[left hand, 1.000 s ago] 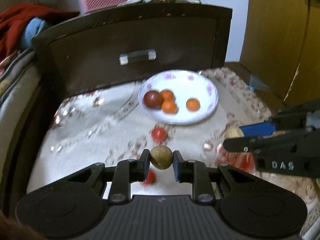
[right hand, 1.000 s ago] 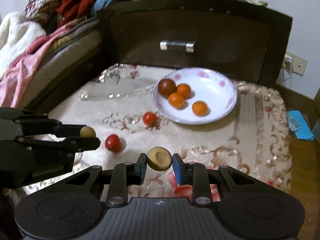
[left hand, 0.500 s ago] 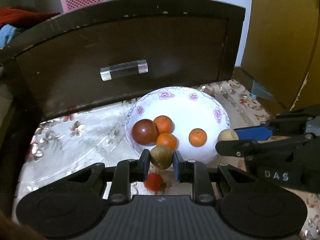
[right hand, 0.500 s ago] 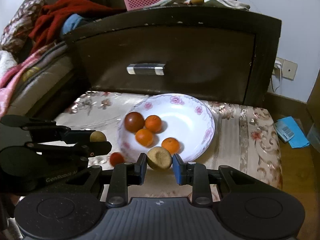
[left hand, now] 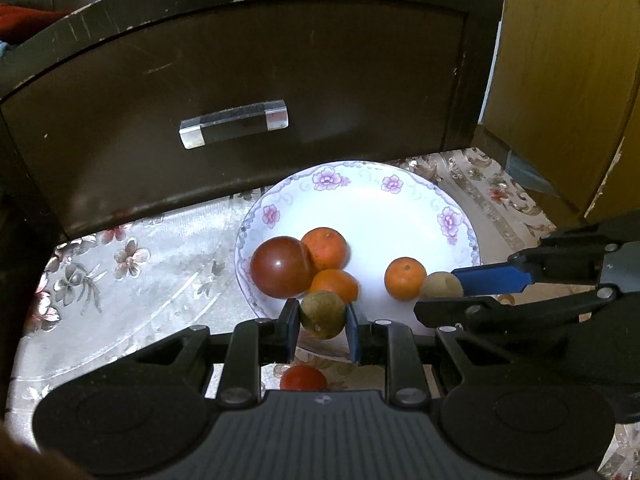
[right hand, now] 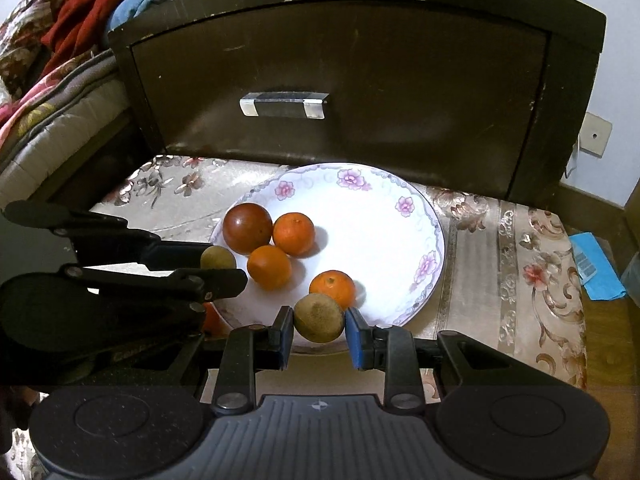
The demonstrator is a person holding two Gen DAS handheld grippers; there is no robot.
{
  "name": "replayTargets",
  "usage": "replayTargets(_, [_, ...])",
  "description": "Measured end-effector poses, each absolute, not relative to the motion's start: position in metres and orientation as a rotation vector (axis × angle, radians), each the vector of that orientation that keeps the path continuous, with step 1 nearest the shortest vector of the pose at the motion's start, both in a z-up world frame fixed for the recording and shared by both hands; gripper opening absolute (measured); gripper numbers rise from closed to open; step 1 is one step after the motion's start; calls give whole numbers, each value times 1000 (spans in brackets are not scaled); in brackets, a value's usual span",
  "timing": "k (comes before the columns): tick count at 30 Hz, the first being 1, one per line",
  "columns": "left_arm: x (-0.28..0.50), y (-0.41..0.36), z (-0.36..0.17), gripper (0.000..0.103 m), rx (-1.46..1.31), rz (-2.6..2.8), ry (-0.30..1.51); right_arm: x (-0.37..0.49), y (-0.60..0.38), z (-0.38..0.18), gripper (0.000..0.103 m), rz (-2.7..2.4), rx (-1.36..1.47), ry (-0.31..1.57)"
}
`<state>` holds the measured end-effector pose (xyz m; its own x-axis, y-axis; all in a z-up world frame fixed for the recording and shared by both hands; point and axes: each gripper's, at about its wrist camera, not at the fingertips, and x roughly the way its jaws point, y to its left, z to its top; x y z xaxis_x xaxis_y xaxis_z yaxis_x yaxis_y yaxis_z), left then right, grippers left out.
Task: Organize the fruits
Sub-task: 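Lower both potatoes into the bowl and open both grippers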
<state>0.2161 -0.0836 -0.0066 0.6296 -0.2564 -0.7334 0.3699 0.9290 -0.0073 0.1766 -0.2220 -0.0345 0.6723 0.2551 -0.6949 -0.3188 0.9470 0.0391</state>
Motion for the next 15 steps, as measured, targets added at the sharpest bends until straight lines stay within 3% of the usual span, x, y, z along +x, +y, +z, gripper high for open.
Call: replayTargets(15, [232, -80, -20, 33, 135, -361, 811, 196, -217, -50, 22, 332, -94, 783])
